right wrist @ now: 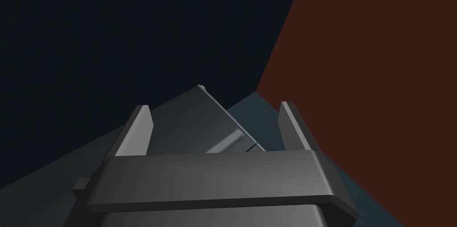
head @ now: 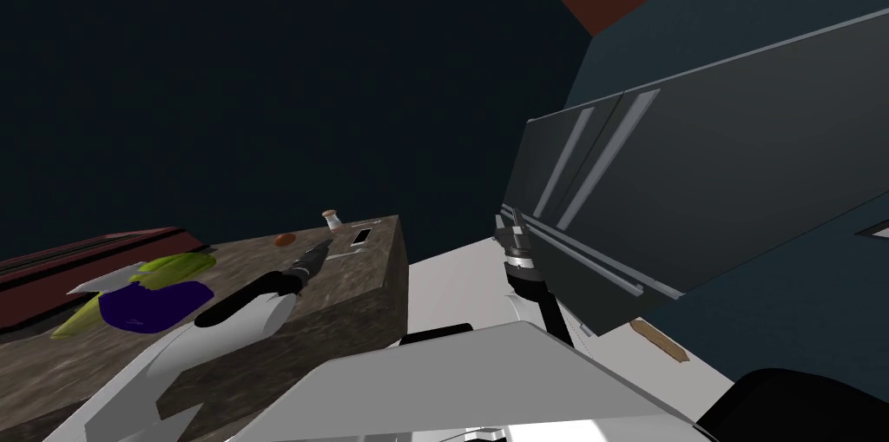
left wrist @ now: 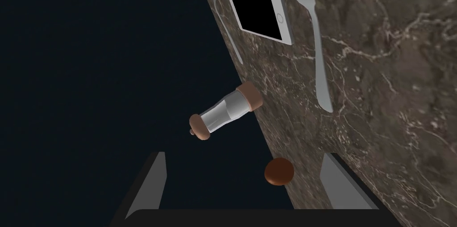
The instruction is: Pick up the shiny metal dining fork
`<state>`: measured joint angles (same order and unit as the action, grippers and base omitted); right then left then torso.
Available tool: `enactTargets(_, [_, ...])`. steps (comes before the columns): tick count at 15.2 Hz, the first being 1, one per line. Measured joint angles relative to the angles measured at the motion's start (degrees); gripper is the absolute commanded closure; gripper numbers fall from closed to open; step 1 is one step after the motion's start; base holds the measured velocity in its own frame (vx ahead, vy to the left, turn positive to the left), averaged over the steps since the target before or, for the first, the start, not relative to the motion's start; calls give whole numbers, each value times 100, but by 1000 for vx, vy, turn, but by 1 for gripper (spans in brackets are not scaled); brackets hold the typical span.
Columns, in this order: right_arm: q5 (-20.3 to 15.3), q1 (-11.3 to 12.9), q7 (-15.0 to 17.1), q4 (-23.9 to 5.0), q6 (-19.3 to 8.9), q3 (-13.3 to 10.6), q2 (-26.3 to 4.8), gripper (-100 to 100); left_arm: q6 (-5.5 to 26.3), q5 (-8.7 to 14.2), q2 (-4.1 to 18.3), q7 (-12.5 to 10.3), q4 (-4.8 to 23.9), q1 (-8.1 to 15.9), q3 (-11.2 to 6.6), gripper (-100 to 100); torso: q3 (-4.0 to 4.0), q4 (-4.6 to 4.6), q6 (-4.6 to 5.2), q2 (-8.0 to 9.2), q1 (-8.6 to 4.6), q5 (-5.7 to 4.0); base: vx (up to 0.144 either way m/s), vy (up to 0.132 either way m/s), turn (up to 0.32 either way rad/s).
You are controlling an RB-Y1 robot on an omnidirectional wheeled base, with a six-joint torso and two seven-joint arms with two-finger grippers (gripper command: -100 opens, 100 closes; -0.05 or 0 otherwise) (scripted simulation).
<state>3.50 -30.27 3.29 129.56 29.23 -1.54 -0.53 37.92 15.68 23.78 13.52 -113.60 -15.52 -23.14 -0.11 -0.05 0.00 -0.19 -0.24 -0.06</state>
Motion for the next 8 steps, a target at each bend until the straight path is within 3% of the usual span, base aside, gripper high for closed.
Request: enactTargets(8, [0, 0, 0, 0, 0, 0, 0, 0, 886, 172, 143, 192, 337, 199, -376, -100, 3, 2, 0, 5, 11, 3, 48, -35, -29])
